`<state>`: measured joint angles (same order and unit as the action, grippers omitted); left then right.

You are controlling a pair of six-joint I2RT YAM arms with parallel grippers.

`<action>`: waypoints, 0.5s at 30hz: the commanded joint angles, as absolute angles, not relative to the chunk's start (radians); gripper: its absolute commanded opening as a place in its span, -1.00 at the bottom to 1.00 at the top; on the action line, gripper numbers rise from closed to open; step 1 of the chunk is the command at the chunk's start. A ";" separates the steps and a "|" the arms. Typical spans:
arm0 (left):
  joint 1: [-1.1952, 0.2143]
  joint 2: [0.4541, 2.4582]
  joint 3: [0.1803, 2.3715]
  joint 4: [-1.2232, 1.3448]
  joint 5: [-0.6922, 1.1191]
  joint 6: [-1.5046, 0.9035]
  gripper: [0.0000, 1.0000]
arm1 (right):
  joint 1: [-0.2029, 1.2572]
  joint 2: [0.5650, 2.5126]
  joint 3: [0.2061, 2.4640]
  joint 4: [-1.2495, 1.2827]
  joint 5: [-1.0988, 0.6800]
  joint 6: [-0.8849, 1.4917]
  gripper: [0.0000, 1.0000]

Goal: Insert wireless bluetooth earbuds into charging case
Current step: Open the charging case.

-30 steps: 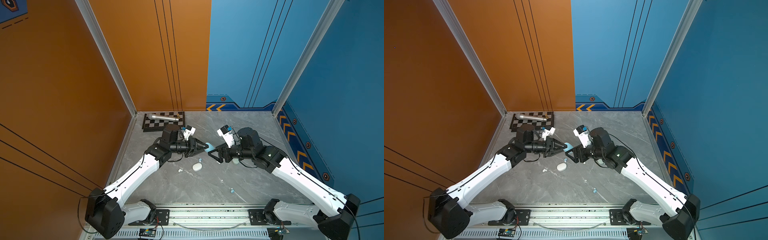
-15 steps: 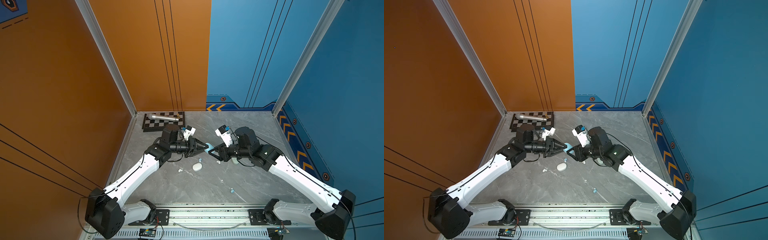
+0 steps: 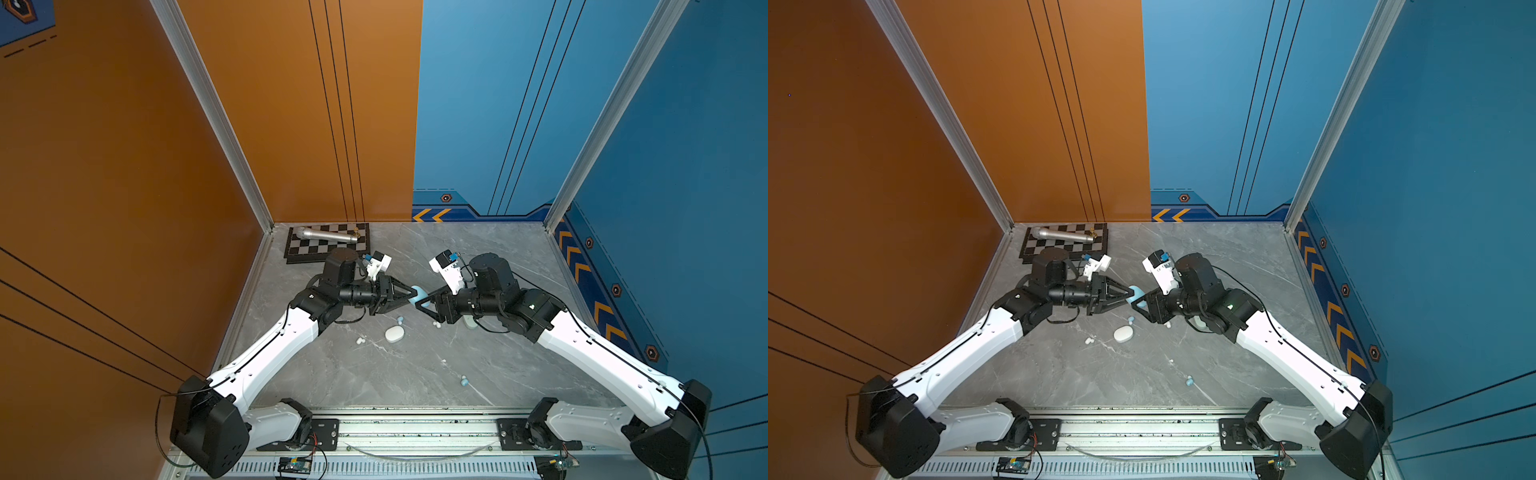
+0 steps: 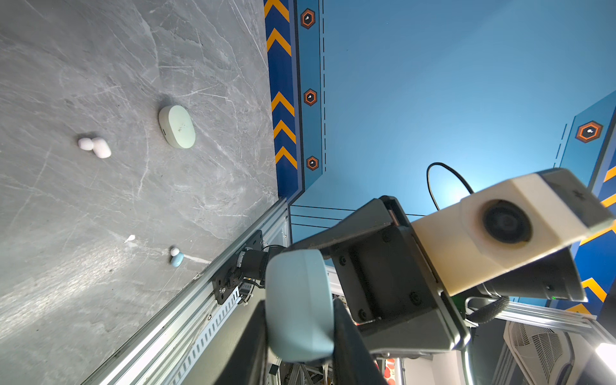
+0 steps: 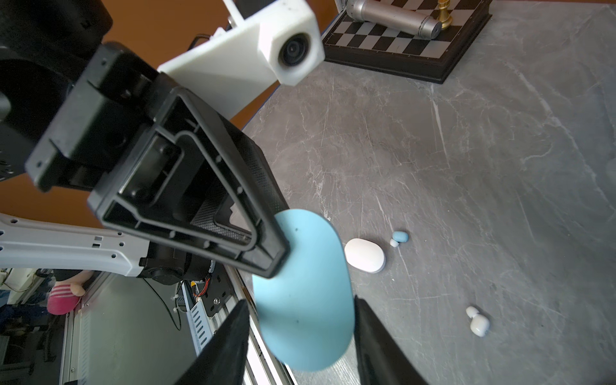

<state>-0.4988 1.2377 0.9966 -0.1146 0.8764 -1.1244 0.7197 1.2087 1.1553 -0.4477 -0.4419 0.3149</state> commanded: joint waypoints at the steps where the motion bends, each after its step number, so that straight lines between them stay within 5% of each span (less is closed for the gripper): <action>1: -0.506 1.242 0.998 -0.086 0.907 -1.129 -0.76 | 0.724 1.222 1.189 -0.434 -0.450 0.295 -0.03; 15: -0.515 1.259 1.015 -0.086 0.914 -1.132 -0.76 | 0.735 1.234 1.202 -0.445 -0.443 0.277 -0.21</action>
